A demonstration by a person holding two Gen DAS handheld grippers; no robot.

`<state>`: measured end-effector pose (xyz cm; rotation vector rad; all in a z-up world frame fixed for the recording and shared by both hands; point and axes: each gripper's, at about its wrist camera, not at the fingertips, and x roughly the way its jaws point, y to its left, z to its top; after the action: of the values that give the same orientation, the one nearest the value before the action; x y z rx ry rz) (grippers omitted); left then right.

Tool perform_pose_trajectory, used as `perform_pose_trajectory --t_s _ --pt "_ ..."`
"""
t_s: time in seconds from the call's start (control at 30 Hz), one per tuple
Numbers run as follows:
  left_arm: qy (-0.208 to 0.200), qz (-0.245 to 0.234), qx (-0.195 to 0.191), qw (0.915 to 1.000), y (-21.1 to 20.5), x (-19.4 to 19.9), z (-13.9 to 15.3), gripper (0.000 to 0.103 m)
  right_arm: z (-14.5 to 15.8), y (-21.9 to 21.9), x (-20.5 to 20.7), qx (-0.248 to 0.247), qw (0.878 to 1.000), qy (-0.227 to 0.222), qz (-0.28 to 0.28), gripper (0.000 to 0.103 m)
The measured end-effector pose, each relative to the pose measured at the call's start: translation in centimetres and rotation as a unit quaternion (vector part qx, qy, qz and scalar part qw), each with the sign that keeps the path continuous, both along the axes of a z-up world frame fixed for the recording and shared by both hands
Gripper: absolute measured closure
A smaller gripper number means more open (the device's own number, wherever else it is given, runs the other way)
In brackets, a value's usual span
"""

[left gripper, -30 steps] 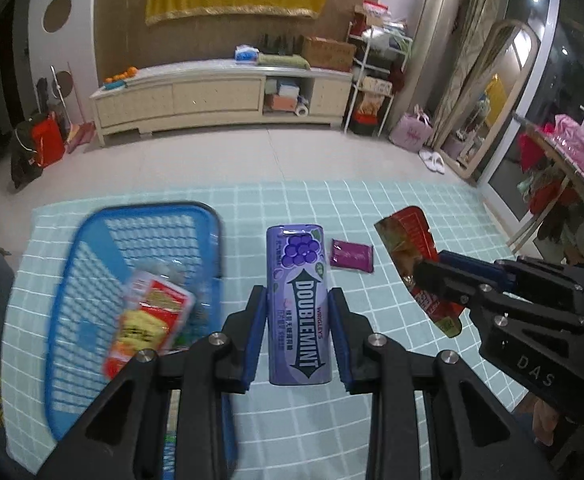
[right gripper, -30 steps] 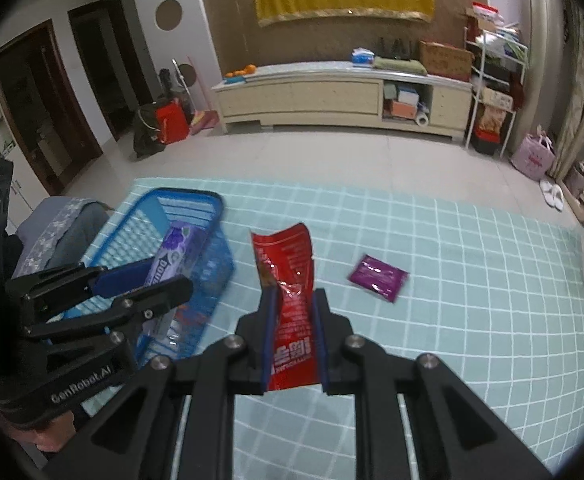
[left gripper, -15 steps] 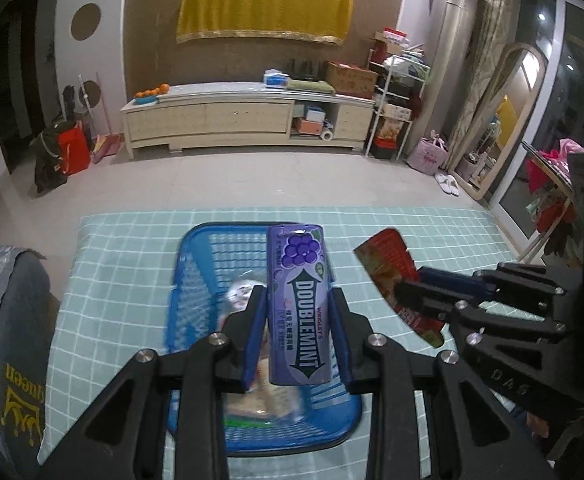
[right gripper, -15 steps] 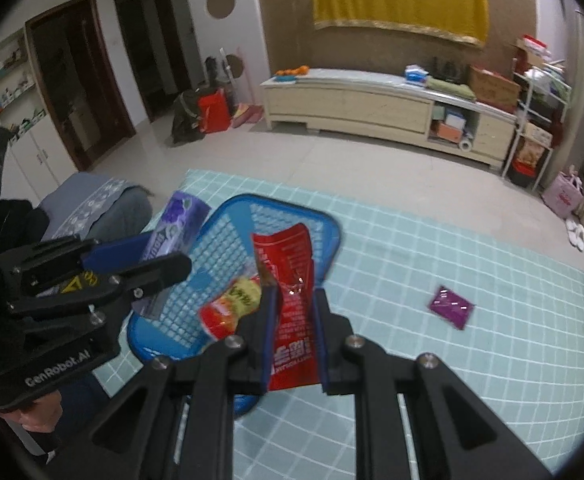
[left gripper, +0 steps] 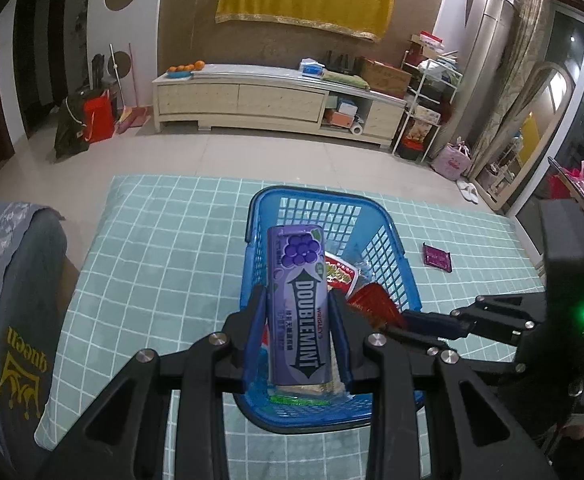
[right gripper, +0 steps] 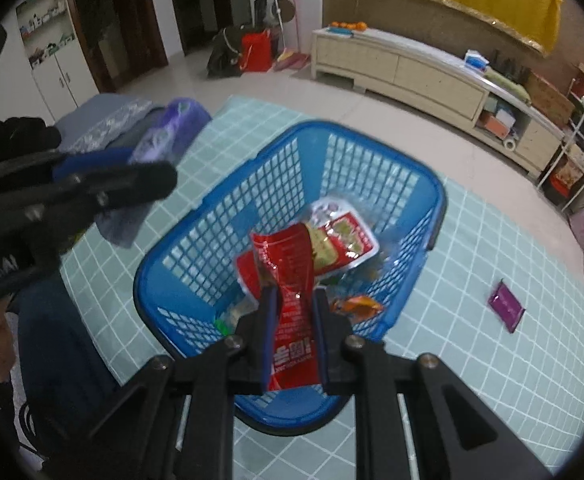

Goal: Organize snacks
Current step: 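Open the right tool to drop the red pouch while the left tool lowers and releases the gum tube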

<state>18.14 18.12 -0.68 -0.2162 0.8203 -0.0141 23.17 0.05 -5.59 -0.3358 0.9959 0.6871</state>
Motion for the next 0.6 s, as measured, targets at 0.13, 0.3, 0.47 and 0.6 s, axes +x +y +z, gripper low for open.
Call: perform_pose_trajectory --t_s 0.13,0.3,0.47,0.6 --pt "0.003 0.001 -0.003 1.0 0.0 -0.3 -0.1 0.074 -0.5 0.4 -0.4 -0.002 1.0 0.014 0.004 0.082" --pt "0.006 0.002 -0.004 1.0 -0.3 -0.6 -0.1 0.074 -0.5 0.4 -0.5 -0.013 1.0 0.019 0.0 0.06" --pt "0.004 -0.002 -0.004 1.0 -0.6 -1.0 0.0 0.074 0.1 -0.7 -0.5 0.003 1.0 0.023 -0.011 0.023" --pt "0.006 -0.006 -0.004 1.0 -0.7 -0.8 -0.3 0.074 0.8 -2.2 -0.1 0.022 0.999 0.016 -0.043 0.016"
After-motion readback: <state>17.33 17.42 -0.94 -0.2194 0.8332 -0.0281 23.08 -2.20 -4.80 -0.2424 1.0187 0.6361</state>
